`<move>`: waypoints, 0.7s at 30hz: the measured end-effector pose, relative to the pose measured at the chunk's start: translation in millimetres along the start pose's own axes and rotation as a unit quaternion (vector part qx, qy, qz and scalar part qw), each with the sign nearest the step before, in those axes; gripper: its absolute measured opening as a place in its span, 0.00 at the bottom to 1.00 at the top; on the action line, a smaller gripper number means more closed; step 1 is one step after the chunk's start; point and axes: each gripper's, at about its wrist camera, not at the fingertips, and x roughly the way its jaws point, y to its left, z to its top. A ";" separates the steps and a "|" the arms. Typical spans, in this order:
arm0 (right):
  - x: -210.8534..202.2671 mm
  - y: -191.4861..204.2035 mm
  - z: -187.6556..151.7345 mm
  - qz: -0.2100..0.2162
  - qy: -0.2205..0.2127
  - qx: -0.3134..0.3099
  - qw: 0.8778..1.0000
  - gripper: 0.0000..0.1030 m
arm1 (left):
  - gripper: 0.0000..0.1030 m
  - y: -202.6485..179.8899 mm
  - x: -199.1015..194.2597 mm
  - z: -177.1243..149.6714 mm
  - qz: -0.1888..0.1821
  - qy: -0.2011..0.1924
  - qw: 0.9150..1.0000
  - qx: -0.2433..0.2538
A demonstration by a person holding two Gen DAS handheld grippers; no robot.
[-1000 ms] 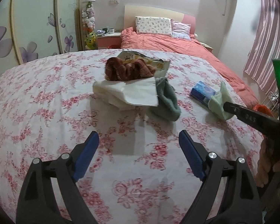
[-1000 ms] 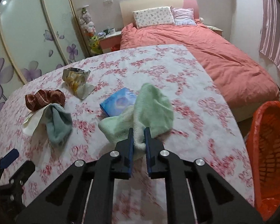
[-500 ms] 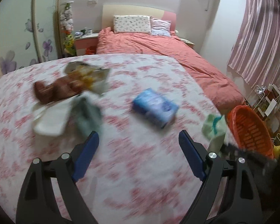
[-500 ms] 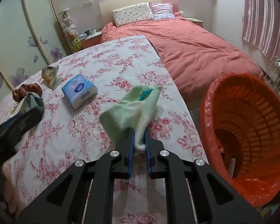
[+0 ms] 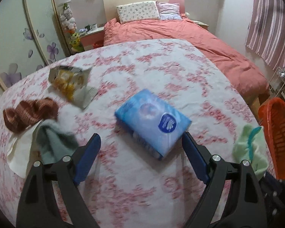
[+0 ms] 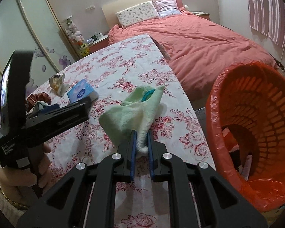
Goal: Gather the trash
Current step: 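Grasp the blue Vinda tissue pack with the left tool while the right tool holds the towel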
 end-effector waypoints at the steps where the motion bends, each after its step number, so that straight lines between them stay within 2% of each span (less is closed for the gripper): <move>1: -0.1 0.0 0.0 0.000 0.000 0.000 1.000 0.11 | 0.83 5.2 -1.6 -1.4 0.002 0.000 1.000 -0.002; 3: -0.1 0.0 -0.1 0.000 0.000 0.000 1.000 0.11 | 0.83 16.5 -5.5 -4.2 -0.002 0.000 1.000 -0.012; 5: 0.0 0.0 0.1 0.002 0.000 0.001 1.000 0.11 | 0.84 20.5 -11.8 -5.7 -0.022 -0.005 0.999 -0.024; 7: 0.5 -0.4 0.2 0.005 0.000 0.003 1.000 0.11 | 0.90 19.6 -17.6 -3.0 -0.035 -0.017 0.999 -0.036; 14: 0.3 -1.6 -0.3 0.006 0.001 0.005 1.000 0.11 | 0.92 -2.4 5.1 16.0 0.003 -0.005 0.999 -0.038; 16: 0.3 -1.6 -0.3 0.007 0.000 0.005 1.000 0.11 | 0.90 -5.5 16.9 21.7 0.017 0.006 0.999 -0.042; 19: 0.7 -1.5 -0.4 0.007 0.001 0.005 1.000 0.11 | 0.79 -4.0 25.1 26.6 0.013 0.016 0.999 -0.050; 21: 0.4 -1.4 -0.3 0.007 0.001 0.005 1.000 0.11 | 0.68 -2.9 24.1 28.0 0.010 0.014 0.999 -0.045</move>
